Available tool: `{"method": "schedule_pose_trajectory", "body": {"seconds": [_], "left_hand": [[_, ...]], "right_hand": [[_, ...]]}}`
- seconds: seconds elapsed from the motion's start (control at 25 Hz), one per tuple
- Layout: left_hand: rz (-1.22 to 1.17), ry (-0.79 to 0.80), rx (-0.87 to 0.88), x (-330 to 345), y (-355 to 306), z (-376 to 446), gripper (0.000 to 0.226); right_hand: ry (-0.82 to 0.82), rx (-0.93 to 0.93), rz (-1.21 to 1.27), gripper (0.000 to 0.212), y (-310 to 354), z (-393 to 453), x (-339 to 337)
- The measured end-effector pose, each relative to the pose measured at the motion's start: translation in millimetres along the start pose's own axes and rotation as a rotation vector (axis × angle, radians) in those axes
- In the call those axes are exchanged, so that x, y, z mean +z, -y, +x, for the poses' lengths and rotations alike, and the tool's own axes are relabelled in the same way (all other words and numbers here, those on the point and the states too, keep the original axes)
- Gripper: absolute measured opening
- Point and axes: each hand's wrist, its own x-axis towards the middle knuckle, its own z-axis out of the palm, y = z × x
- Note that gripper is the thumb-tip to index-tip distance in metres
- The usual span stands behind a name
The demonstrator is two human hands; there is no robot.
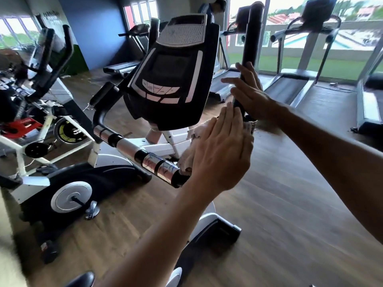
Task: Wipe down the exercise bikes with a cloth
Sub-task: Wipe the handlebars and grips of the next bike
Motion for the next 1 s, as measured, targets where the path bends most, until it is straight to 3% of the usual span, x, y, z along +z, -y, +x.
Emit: {"method": "schedule_pose_trajectory", "body": {"seconds": [0.2, 0.44, 0.68, 0.88, 1.0], "left_hand": [[-0.01, 0.026, 0.016, -1, 3, 43, 0.06], [-0.006, 0.007, 0.014, 1, 3, -7, 0.063], [-0.033, 0.041, -0.046, -3, 3, 49, 0.061], [-0.05, -0.13, -0.131, 9, -1, -2, 0.062], [-0.09, -0.319, -0.139, 19, 2, -27, 0.046]], "right_hand": [[0.019, -0.054, -0.076, 0.06, -5, 0, -2], [-0.006, 0.006, -0.035, 0.053, -2, 1, 3], [0.025, -0.027, -0.071, 0.054, -1, -1, -4], [0.004, 0.013, -0.001, 0.05, 5, -3, -4], [0.012, 0.012, 0.002, 0.049, 7, -6, -6]]}}
